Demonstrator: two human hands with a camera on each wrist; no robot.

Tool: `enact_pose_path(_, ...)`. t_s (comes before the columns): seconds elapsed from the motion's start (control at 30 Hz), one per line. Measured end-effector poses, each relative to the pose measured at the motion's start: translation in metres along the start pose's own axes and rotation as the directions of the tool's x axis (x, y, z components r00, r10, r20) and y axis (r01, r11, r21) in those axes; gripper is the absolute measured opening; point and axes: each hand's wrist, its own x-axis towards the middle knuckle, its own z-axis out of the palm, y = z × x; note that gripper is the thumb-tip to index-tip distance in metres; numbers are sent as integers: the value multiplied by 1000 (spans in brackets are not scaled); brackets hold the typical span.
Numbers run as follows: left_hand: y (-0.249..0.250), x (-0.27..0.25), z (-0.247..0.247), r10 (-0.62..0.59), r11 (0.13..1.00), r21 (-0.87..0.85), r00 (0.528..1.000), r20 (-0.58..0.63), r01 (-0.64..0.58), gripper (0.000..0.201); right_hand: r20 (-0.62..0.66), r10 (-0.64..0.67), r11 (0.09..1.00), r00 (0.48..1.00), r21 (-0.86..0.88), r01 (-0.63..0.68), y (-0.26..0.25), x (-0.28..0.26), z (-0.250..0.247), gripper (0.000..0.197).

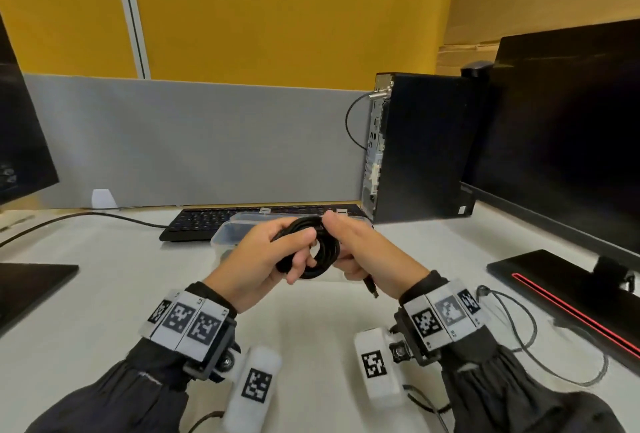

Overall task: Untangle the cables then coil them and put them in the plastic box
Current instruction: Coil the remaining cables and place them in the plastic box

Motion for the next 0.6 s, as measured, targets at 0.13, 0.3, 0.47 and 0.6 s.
enact_pose_path(0.13, -8, 1, -4, -6, 999, 34, 993, -118, 10, 25, 26, 3, 998, 1000, -68, -1, 3, -3, 3, 48)
enact_pose_path(0.3, -13, 3, -9, 159, 885, 462, 971, -177, -60, 15, -66, -7, 995, 998, -101, 0, 11, -5, 7, 28)
enact_pose_path(0.47, -14, 1, -20, 88, 704, 707, 996, 14, -72, 38, -55, 31, 998, 998, -46, -34, 16, -9, 7, 35)
enact_pose_path(0.6, -13, -1, -19, 121, 750, 649, 991, 56, -128, 36, -1, 27, 998, 1000, 57, -27, 16, -10, 7, 36)
